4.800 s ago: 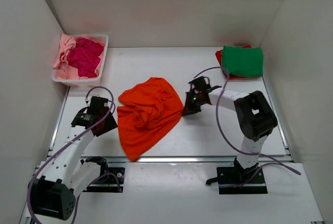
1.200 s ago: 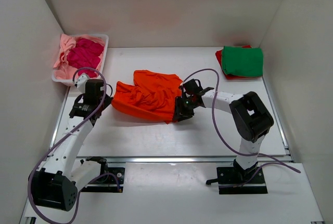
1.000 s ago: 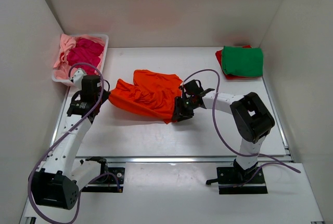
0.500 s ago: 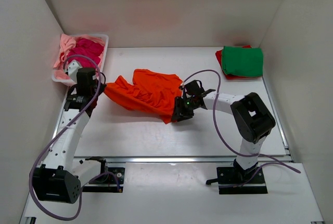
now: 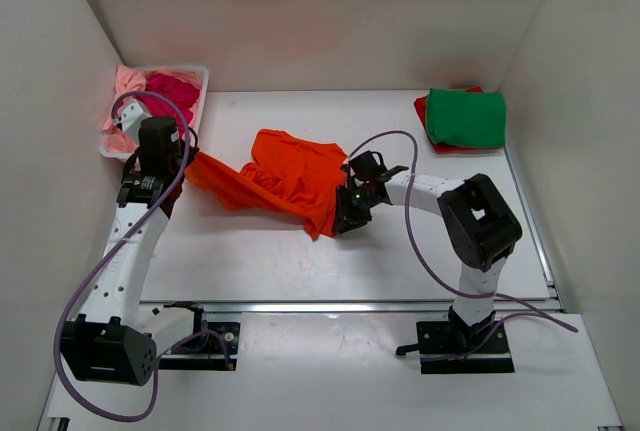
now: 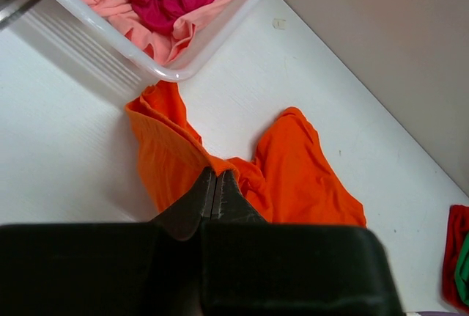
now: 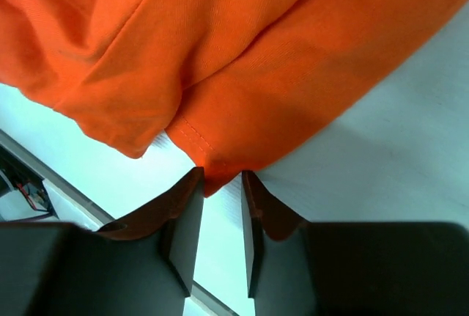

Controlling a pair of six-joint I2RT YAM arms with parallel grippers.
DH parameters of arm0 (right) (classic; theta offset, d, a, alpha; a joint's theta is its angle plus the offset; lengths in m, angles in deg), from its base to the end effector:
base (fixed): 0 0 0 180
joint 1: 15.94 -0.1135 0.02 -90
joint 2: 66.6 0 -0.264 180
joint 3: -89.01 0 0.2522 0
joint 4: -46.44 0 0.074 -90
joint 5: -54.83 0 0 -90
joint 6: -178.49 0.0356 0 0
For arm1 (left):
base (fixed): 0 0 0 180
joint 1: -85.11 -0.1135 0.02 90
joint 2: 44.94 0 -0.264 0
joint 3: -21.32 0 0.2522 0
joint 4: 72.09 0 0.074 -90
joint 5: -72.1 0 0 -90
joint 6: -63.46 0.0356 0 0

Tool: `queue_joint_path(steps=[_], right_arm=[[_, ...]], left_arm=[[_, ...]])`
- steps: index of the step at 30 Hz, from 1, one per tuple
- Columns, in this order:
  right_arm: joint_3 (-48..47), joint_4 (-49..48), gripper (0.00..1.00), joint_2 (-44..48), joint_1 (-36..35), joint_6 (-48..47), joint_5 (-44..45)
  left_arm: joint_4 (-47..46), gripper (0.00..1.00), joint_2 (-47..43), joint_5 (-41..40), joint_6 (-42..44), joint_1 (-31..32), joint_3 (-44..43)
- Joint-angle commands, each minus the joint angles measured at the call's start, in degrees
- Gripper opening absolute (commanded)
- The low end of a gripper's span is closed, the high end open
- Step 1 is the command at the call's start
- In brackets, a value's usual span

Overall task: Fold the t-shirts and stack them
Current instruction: Flatten out the tshirt

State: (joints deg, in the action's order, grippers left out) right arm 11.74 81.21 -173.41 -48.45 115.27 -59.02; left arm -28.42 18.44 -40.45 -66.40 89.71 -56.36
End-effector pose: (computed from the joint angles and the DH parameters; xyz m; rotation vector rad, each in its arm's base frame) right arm 0.2975 0.2067 0.1458 -0.2783 2.8271 0.8408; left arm 0.2396 -0.0056 0.3594 -0.8395 1.8611 -0.0743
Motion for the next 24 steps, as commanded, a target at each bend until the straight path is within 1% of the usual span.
queue_joint_path(steps=[1,2,4,7,8,12,15,16,17,18,19,20,21,23,24], right_arm=[[0.1,4.8,0.3,-3.6,-1.1,-1.4,9.7],[0.6,5.1,0.35,-3.3,-1.8,-1.0,9.8],[-0.3,5.6,0.37,-3.0,-1.9,-0.6,10.3],[-1.6,8.8,0.47,-4.5,-4.2,-0.9,14.1],[-2.1,9.1,0.49,-5.0,-4.6,-0.9,14.7],[-2.9,12.0,0.47,-8.1,-5.9,-1.6,19.5],[-3.3,14.2,0.39,-9.7,-6.4,-2.3,23.8],[-3.0,14.5,0.3,-10.1,-5.9,-2.7,25.3],[-2.9,14.7,0.25,-9.8,-6.0,-3.2,26.2],[-2.7,14.7,0.22,-10.3,-5.7,-3.1,27.4],[-2.7,15.2,0.17,-10.1,-5.9,-4.0,28.8],[-3.1,16.0,0.0,-10.2,-5.8,-4.4,29.3],[-3.5,16.4,0.0,-10.2,-5.6,-4.7,30.4],[-3.6,16.9,0.0,-9.6,-5.0,-6.5,28.9],[-3.1,17.1,0.0,-7.5,-3.9,-6.8,27.9]], left_arm=[[-0.9,0.0,-0.5,-1.9,1.6,-0.4,-2.8],[-1.3,0.0,-0.7,-2.1,1.4,-0.4,-2.4],[-1.3,0.0,-1.1,-1.6,1.0,0.0,-2.1],[-1.9,0.0,-1.8,-1.8,0.4,0.3,-1.1],[-1.7,0.0,-1.9,-1.7,0.6,0.3,-0.9],[-1.4,0.0,-3.1,-1.0,1.1,-0.3,-0.6],[-1.3,0.0,-3.5,-0.9,1.6,-0.3,-0.4],[-1.3,0.0,-3.8,-0.7,1.7,-0.3,-0.2],[-1.3,0.0,-4.0,-0.7,1.8,-0.2,-0.1],[-1.5,0.0,-4.2,-0.7,1.8,-0.1,0.0],[-1.4,0.0,-4.1,-0.6,1.8,-0.1,0.1],[-1.5,0.0,-4.4,-0.5,2.0,-0.3,0.4],[-1.5,0.0,-4.7,-0.6,2.0,-0.6,0.4],[-1.3,0.0,-4.7,0.1,2.1,-0.4,0.6],[-0.9,0.0,-4.7,0.3,2.1,-0.6,0.5]])
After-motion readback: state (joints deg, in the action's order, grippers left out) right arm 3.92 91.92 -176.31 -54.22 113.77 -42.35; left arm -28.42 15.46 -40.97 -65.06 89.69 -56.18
